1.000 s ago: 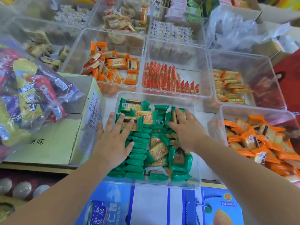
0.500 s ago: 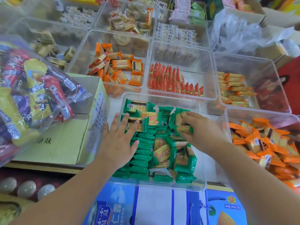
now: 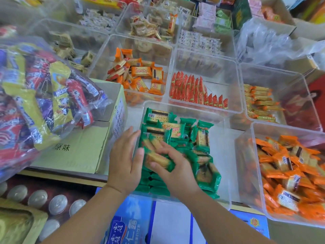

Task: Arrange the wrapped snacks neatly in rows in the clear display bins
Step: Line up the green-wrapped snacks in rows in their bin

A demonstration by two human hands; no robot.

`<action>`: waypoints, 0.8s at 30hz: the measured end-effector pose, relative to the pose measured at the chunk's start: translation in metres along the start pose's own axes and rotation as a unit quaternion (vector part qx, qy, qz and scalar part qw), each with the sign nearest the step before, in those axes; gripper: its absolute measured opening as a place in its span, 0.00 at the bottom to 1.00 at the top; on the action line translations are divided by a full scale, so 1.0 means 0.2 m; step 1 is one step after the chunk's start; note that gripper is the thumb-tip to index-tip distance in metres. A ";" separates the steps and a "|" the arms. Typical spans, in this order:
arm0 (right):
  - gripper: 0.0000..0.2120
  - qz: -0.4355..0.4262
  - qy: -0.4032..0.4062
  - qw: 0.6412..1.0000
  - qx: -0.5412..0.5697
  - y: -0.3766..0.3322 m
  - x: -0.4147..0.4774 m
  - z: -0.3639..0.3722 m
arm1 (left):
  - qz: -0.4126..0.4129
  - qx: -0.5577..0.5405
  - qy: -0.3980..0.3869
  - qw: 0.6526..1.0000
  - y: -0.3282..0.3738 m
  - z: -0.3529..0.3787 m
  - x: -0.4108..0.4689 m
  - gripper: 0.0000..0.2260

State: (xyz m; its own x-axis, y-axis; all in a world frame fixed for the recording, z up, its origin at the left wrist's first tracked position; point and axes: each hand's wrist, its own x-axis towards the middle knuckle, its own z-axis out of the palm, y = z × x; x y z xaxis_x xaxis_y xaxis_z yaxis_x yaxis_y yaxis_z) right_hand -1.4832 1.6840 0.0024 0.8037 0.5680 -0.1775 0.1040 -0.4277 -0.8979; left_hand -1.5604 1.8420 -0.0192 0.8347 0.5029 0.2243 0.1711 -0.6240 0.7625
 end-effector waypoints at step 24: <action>0.40 0.012 -0.305 0.739 -0.600 0.26 0.28 -0.46 | 0.002 0.280 -0.224 0.934 -0.02 0.08 -0.04 0.28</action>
State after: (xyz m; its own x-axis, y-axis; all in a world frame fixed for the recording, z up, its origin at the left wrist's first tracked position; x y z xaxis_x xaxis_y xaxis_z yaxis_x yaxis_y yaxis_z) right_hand -1.3794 1.6284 -0.0174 0.4374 0.6048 -0.6655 0.8333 -0.5509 0.0471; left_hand -1.5599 1.8307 -0.0343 0.9495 0.2782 -0.1451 0.3100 -0.9028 0.2980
